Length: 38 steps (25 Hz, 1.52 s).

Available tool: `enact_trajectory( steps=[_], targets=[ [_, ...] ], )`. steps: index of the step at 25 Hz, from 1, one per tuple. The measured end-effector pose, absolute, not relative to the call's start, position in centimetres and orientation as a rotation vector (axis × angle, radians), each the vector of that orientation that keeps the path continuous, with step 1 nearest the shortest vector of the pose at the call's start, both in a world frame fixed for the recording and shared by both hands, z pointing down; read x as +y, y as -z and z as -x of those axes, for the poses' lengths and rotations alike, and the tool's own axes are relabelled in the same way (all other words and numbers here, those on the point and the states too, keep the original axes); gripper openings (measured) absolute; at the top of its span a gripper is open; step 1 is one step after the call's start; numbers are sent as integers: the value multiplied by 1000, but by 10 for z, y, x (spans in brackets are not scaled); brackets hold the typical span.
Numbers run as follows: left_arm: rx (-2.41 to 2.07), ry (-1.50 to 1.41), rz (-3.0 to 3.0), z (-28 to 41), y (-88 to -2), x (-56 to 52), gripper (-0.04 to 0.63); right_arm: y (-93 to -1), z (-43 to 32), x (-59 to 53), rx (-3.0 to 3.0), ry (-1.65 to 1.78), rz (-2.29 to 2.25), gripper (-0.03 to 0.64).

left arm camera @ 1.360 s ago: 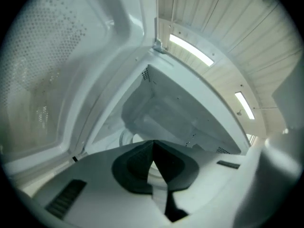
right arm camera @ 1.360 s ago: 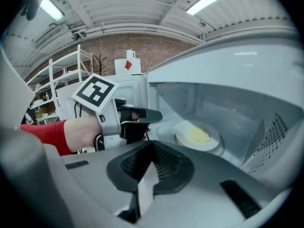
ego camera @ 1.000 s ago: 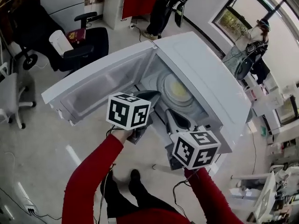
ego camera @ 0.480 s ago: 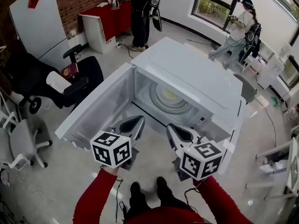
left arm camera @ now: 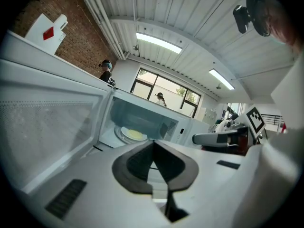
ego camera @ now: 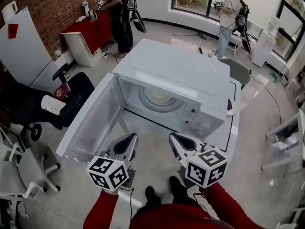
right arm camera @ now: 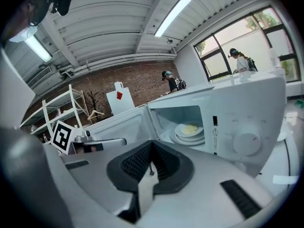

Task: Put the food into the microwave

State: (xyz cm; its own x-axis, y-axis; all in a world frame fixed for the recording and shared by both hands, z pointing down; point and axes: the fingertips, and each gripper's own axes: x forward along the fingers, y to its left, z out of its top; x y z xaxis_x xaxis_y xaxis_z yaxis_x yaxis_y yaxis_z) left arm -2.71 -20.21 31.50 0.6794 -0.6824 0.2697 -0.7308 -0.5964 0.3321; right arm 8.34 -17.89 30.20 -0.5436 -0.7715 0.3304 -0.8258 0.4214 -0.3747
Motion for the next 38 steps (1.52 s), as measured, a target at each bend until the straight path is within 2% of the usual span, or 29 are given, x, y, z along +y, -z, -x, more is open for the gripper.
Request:
enact_trajectory(
  steps=[8, 24, 38],
  targets=[
    [-1046, -159, -2488, 36, -316, -173, 9, -294, -77, -155, -2620, -789, -1490, 14],
    [-1070, -31, -2522, 54, -305, -112, 9, -279, -65, -90, -2689, -565, -1459, 14],
    [-1171, -49, -2656, 63, -283, -72, 9, -287, -70, -45, -2711, -600, -1495, 14]
  ],
)
